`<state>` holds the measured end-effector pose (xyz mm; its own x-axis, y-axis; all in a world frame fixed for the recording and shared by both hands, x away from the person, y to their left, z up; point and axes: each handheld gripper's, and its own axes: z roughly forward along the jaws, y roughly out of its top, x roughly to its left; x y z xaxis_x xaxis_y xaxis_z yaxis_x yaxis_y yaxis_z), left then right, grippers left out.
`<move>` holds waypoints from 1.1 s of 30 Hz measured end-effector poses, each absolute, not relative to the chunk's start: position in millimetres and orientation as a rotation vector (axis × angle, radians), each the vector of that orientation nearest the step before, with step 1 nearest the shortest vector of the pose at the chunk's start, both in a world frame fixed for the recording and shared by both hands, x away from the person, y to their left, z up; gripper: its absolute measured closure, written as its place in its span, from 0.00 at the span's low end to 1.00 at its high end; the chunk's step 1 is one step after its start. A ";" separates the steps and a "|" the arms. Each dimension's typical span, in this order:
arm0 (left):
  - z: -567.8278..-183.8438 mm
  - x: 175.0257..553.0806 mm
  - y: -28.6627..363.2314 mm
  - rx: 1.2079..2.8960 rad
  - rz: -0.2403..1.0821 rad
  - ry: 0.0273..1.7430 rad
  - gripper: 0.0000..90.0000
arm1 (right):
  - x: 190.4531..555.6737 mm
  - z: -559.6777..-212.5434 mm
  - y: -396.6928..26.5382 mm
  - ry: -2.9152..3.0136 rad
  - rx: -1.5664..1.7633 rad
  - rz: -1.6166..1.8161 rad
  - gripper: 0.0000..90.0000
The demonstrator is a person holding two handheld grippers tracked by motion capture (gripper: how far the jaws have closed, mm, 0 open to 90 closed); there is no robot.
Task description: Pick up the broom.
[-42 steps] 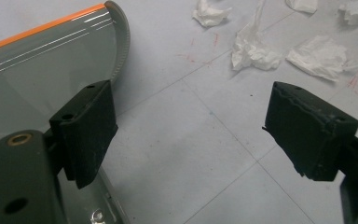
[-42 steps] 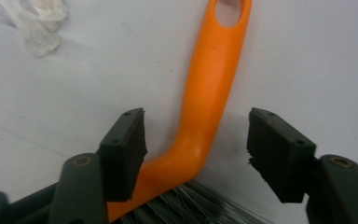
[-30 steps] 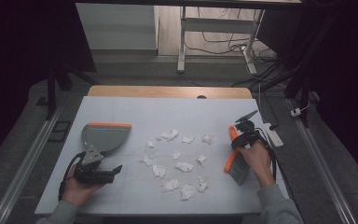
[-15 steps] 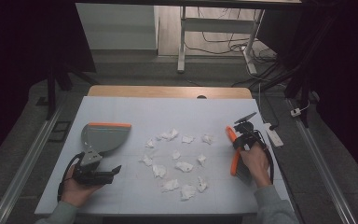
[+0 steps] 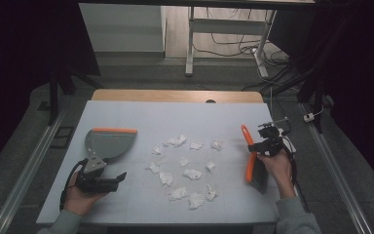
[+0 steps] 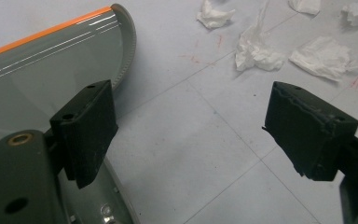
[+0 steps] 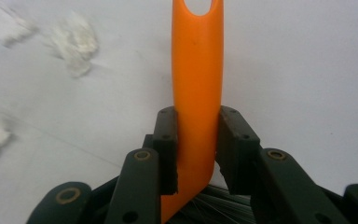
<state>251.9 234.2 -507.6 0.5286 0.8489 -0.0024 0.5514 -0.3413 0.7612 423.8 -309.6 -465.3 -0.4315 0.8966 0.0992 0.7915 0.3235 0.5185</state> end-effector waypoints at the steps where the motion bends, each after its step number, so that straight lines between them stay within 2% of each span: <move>1: -507.7 252.1 234.0 2.037 0.522 1.134 0.19 | 422.7 -463.1 -313.3 2.373 1.546 0.787 0.78; 14: -507.8 253.4 232.8 2.041 0.520 1.128 0.19 | 414.0 -441.8 -335.1 2.340 1.465 1.131 0.78; 33: -504.8 258.3 220.4 2.055 0.544 1.092 0.19 | 399.8 -419.7 -340.3 2.169 1.209 1.491 0.78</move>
